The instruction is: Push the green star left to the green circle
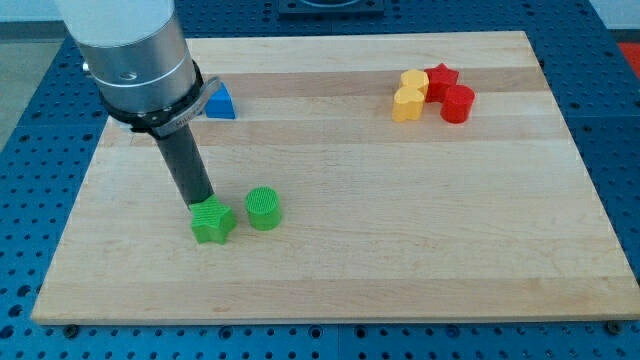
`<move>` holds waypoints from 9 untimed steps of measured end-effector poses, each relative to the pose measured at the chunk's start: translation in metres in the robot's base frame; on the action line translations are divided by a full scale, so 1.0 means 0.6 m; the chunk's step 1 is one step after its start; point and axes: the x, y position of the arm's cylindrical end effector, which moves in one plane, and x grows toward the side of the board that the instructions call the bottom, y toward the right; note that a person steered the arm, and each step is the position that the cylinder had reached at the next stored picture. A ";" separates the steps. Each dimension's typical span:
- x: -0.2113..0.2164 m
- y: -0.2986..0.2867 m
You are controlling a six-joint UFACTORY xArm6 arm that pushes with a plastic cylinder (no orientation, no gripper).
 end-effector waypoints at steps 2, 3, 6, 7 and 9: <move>0.025 -0.063; 0.108 -0.068; 0.065 -0.002; 0.064 0.001; 0.055 0.001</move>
